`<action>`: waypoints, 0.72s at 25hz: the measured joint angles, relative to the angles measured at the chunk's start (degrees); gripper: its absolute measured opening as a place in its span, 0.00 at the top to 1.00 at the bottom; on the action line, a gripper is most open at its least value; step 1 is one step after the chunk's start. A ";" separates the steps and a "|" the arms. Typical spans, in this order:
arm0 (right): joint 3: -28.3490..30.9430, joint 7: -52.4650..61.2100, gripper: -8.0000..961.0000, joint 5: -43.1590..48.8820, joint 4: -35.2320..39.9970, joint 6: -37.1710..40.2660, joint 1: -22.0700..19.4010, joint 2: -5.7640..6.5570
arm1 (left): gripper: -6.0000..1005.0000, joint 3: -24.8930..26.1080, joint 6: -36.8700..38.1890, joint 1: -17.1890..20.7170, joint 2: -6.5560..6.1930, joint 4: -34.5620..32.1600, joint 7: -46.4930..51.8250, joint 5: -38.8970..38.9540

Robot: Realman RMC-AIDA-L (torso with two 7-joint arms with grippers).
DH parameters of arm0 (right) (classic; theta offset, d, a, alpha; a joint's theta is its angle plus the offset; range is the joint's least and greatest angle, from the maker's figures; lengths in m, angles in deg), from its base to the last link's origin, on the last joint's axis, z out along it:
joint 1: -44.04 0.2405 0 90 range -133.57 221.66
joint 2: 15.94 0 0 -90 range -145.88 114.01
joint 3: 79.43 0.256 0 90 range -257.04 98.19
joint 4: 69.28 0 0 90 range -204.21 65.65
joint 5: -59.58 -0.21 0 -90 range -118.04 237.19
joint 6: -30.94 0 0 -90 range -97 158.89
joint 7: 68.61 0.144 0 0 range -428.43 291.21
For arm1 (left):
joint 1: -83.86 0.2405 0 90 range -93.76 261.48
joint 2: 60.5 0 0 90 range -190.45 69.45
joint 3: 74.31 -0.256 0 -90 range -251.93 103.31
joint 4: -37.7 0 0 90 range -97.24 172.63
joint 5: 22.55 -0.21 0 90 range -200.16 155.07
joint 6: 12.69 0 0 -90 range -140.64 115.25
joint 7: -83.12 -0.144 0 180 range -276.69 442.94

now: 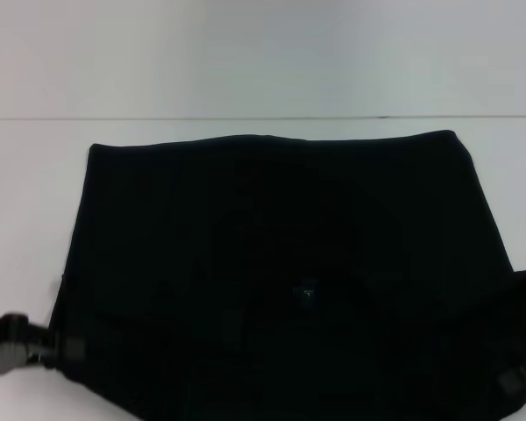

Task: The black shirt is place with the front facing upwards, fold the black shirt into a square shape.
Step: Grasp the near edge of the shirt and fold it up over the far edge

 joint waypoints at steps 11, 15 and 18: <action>23.47 3.95 0.93 -6.45 -4.12 -8.76 -1.11 1.90 | 0.94 15.56 -18.62 -7.15 0.88 1.33 0.87 2.09; 25.14 4.65 0.93 -16.59 -6.99 -15.08 -2.08 1.45 | 0.94 16.46 -28.50 -7.97 2.99 3.24 -1.77 9.10; 25.16 3.80 0.93 -23.36 -9.74 -20.61 -2.38 0.82 | 0.94 16.54 -33.81 -8.00 4.97 4.10 -5.25 15.32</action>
